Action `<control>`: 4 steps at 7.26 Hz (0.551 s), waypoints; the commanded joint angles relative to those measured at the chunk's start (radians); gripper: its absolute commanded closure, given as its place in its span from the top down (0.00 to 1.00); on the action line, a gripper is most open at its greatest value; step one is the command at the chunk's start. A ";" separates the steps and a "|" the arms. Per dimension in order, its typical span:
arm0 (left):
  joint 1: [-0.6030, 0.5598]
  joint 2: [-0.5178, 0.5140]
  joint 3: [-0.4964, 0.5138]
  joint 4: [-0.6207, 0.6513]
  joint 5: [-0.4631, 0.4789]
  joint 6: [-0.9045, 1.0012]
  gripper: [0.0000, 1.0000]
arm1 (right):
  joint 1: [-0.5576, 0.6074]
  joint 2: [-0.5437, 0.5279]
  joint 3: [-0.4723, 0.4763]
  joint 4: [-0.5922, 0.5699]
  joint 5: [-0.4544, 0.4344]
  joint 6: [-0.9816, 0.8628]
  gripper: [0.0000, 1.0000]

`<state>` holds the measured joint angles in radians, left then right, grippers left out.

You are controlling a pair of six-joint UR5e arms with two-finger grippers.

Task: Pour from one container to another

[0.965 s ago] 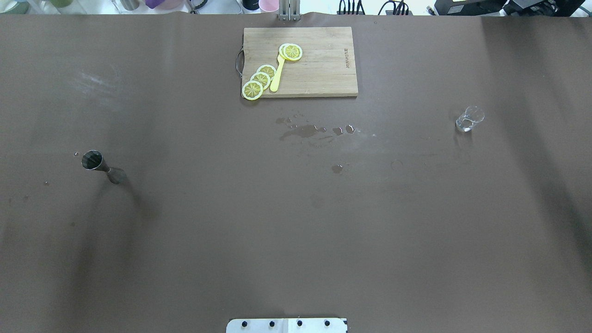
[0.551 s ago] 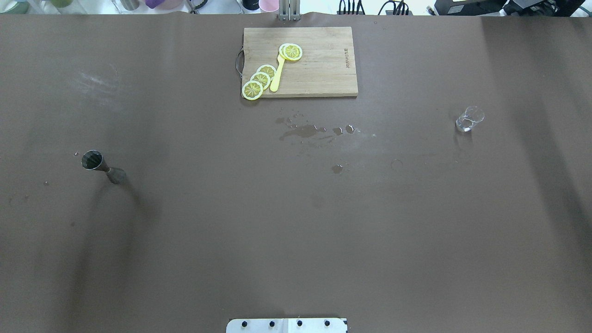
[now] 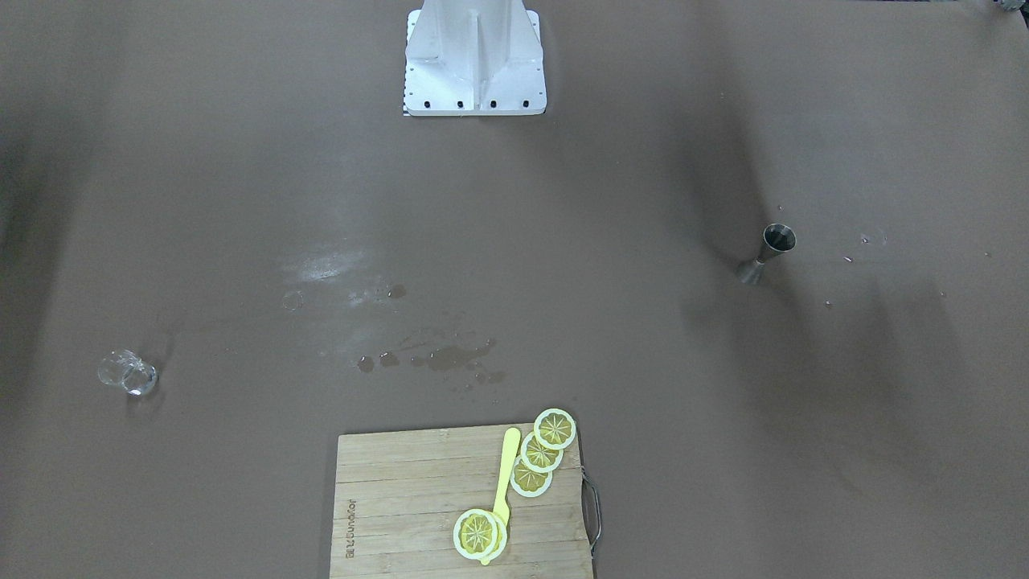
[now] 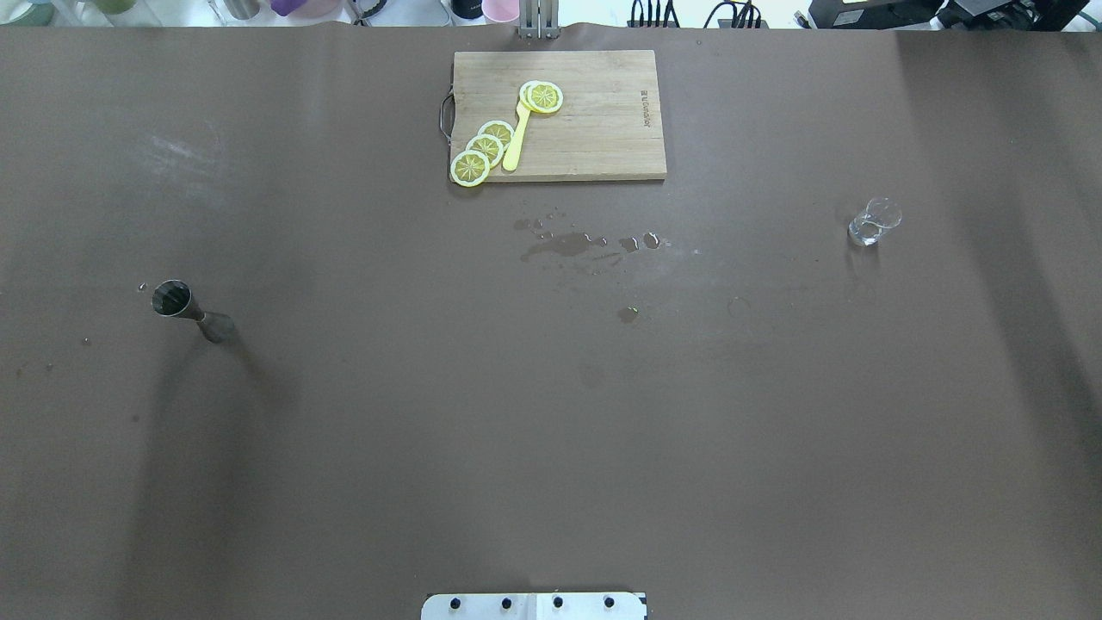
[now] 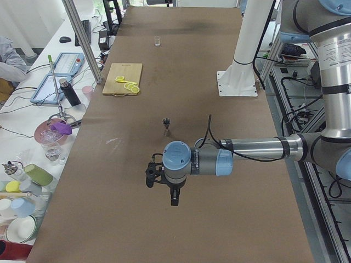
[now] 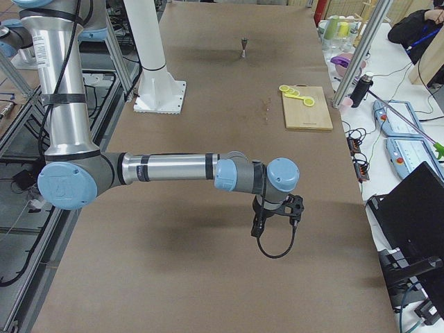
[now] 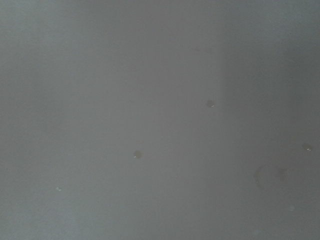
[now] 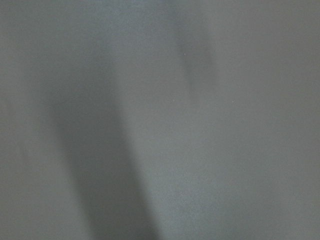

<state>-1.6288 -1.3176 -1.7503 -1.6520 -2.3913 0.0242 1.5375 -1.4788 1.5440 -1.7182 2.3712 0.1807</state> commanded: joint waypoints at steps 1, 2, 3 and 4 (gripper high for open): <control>-0.017 0.015 -0.005 0.000 0.001 0.005 0.99 | 0.000 0.000 -0.005 0.000 0.002 0.002 1.00; -0.019 0.017 0.000 -0.002 0.001 0.005 0.99 | 0.000 0.000 -0.005 0.000 0.000 0.000 1.00; -0.017 0.017 -0.001 -0.002 0.001 0.005 0.99 | 0.000 0.000 -0.007 0.000 0.000 0.002 1.00; -0.017 0.015 0.003 -0.002 0.003 0.006 0.99 | 0.000 0.000 -0.008 0.000 0.000 0.000 1.00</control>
<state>-1.6458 -1.3017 -1.7505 -1.6534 -2.3896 0.0295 1.5371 -1.4788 1.5373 -1.7181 2.3717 0.1818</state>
